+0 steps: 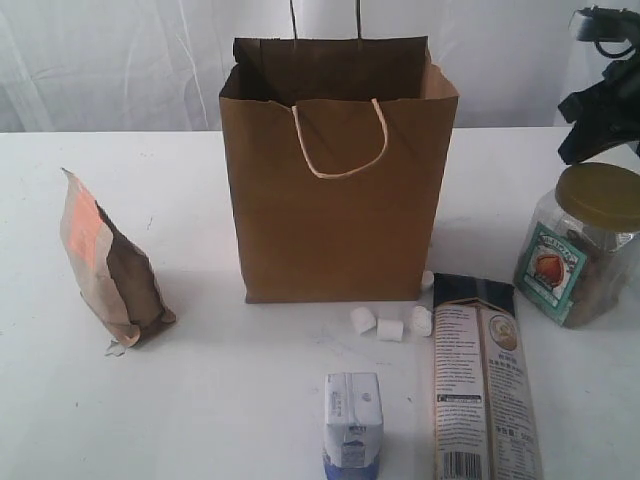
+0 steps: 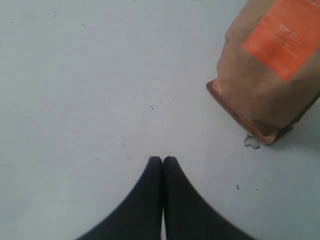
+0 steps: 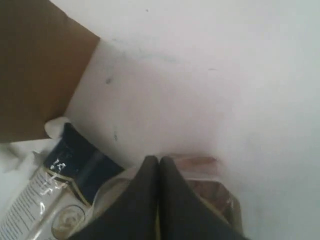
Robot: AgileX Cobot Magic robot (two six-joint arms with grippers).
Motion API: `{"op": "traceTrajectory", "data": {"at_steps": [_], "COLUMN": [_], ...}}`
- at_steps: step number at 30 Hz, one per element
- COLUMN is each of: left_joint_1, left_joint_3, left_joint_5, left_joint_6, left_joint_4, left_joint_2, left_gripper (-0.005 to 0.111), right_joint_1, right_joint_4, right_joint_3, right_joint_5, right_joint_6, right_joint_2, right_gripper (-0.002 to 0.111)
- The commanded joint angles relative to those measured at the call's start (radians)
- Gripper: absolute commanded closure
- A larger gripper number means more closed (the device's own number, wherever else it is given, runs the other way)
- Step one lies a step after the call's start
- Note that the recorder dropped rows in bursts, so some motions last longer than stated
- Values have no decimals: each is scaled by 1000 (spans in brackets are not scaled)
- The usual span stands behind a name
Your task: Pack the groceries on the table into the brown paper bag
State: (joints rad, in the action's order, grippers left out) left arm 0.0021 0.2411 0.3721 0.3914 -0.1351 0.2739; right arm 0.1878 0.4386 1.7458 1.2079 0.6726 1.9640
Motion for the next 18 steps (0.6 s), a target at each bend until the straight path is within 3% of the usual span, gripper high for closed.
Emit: {"op": "traceTrajectory", "data": {"at_steps": [1,5,9,12,18], "left_joint_1": [-5,-5,-5,-5,-5], "left_joint_3": [-1,-1,-1,-1,-1], "left_joint_5": [-4,-4,-4,-4,-4], "left_joint_6": [0,0,0,0,0], "left_joint_4": [7,7,7,7,7], "left_joint_2": [-5,-5,-5,-5,-5], "left_gripper": [107,107,107,107,107], "right_joint_1": [4,12,53,109,235], "right_joint_4": [-90,-92,-39,122,530], "right_joint_3": [-1,-5,-6,3,3], "right_joint_5": [-27,-244,-492,-457,-167], "right_joint_6": [-48,-50,-208,-114,222], "right_joint_2": [-30,-6,81,163,316], "right_gripper": [108,108,108,108,108]}}
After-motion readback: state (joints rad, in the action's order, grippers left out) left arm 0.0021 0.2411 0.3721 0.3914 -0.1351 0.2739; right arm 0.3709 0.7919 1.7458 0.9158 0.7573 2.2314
